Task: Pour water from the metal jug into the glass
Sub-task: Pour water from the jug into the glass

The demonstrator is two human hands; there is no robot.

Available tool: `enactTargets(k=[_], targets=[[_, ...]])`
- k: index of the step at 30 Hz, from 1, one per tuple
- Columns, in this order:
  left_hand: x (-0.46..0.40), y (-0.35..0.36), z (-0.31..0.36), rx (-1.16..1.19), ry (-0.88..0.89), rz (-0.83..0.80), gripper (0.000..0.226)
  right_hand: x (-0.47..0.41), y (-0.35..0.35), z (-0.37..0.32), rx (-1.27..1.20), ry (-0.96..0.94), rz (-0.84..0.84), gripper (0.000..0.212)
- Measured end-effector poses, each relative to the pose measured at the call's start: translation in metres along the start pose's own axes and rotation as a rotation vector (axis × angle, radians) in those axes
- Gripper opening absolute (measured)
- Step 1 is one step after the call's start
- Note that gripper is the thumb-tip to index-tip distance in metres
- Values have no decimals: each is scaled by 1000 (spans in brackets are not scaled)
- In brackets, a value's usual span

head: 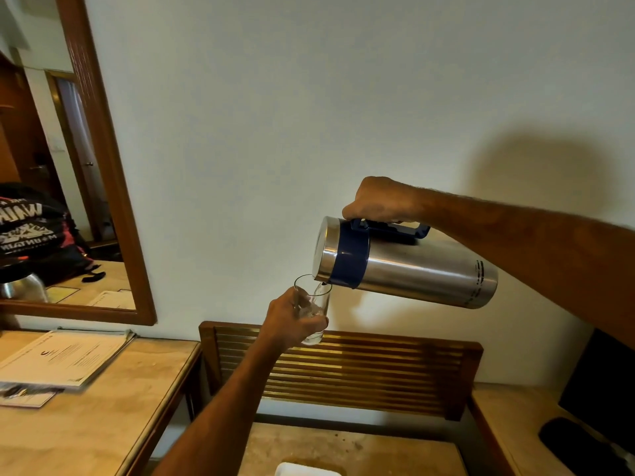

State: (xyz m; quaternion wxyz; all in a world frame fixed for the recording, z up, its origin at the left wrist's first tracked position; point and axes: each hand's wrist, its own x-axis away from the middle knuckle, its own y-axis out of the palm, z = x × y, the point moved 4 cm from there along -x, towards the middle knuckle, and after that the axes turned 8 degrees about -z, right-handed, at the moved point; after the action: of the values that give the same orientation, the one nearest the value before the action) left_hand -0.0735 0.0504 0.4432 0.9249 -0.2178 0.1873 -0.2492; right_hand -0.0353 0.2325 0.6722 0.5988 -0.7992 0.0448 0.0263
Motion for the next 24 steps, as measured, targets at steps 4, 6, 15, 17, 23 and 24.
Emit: enactTargets(k=[4, 6, 15, 17, 23, 24], targets=[[-1, -1, -2, -12, -7, 4, 63, -1, -5, 1, -38, -13, -4, 32], [-2, -2, -2, -19, -4, 4, 62, -1, -8, 0, -44, -22, 1, 31], [-8, -5, 10, -52, 23, 18, 61, -1, -17, 3, -46, -15, 13, 32], [-8, -5, 14, -53, 37, 15, 59, 1, -18, 4, -62, -11, 14, 32], [-10, -6, 18, -65, 49, 22, 63, 12, -25, 3, -105, 18, 26, 33], [-10, -6, 17, -70, 46, 28, 65, 12, -26, 4, -108, 24, 21, 34]])
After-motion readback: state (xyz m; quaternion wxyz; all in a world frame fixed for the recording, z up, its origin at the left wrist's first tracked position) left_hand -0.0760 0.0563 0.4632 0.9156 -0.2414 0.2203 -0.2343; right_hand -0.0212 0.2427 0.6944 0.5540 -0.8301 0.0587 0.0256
